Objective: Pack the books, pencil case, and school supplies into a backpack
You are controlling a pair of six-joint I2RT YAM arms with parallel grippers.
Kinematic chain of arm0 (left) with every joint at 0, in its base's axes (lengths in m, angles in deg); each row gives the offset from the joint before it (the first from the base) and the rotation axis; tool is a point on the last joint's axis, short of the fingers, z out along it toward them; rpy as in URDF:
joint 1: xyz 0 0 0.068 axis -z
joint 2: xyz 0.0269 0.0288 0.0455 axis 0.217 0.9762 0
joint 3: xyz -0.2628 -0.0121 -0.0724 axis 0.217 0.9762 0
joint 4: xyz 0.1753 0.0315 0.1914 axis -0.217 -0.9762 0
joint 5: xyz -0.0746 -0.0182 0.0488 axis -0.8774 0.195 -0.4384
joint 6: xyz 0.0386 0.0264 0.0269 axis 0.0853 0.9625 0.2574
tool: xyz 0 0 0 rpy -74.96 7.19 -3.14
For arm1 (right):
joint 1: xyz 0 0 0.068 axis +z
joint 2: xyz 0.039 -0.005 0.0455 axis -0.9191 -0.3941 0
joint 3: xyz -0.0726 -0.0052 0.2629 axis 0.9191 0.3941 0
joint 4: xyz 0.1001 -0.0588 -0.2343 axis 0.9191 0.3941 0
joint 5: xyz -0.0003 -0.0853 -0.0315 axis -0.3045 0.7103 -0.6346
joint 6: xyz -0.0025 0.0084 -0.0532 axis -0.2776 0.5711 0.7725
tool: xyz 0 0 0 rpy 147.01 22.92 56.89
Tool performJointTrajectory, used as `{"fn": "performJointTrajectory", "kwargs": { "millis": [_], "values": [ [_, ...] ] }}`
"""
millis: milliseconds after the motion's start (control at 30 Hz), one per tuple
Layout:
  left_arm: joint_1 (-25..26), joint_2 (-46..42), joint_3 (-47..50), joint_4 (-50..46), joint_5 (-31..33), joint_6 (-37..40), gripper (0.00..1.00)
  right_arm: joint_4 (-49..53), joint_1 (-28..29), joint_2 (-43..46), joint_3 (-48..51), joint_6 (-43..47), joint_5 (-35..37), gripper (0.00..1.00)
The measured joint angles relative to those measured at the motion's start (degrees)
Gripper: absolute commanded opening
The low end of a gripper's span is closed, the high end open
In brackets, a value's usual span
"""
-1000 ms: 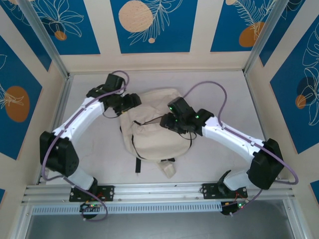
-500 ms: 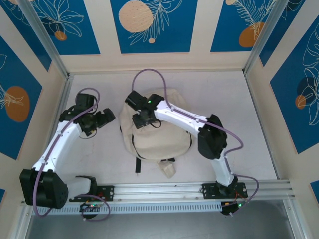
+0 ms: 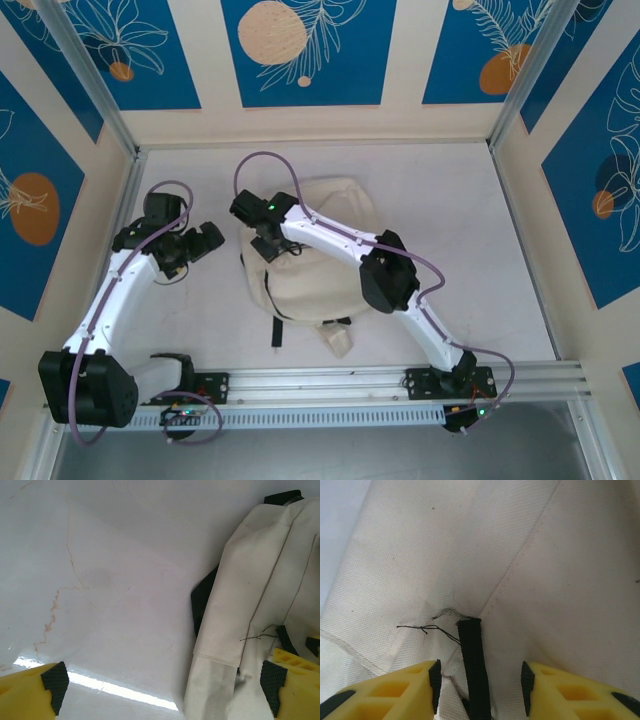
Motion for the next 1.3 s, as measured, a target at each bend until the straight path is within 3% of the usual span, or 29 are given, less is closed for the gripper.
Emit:
{"fn": "performJointTrajectory", "kwargs": {
  "millis": [100, 233, 367, 500, 733, 1067, 1300],
  "values": [
    [0.0, 0.0, 0.0, 0.09, 0.0, 0.0, 1.0, 1.2, 0.02, -1.31, -1.2, 0.57, 1.81, 0.3],
    [0.0, 0.0, 0.0, 0.26, -0.02, -0.02, 1.0, 2.71, 0.0, -2.14, -1.79, 0.39, 3.5, 0.22],
    [-0.02, -0.02, 0.26, 0.46, -0.04, -0.02, 1.0, 4.11, 0.02, -2.16, -2.08, -0.52, 5.14, 0.06],
    [-0.02, -0.02, 0.44, 0.46, -0.11, -0.02, 1.0, 5.31, -0.04, -2.14, -3.56, -2.29, 5.35, 0.01],
    [-0.02, -0.07, 1.7, 2.19, -3.58, -0.07, 0.98, 5.6, -0.98, -2.14, -4.35, -6.25, 4.55, 0.0],
    [0.37, 0.46, 8.87, 13.38, -20.72, -2.54, 0.71, -0.11, -1.46, 7.02, 4.35, -10.93, -0.09, 0.0],
    [5.29, 2.91, 13.38, 23.93, -27.91, -6.54, 0.66, -3.76, -3.23, 12.7, 9.27, -14.8, -5.46, 0.0]
  ]
}}
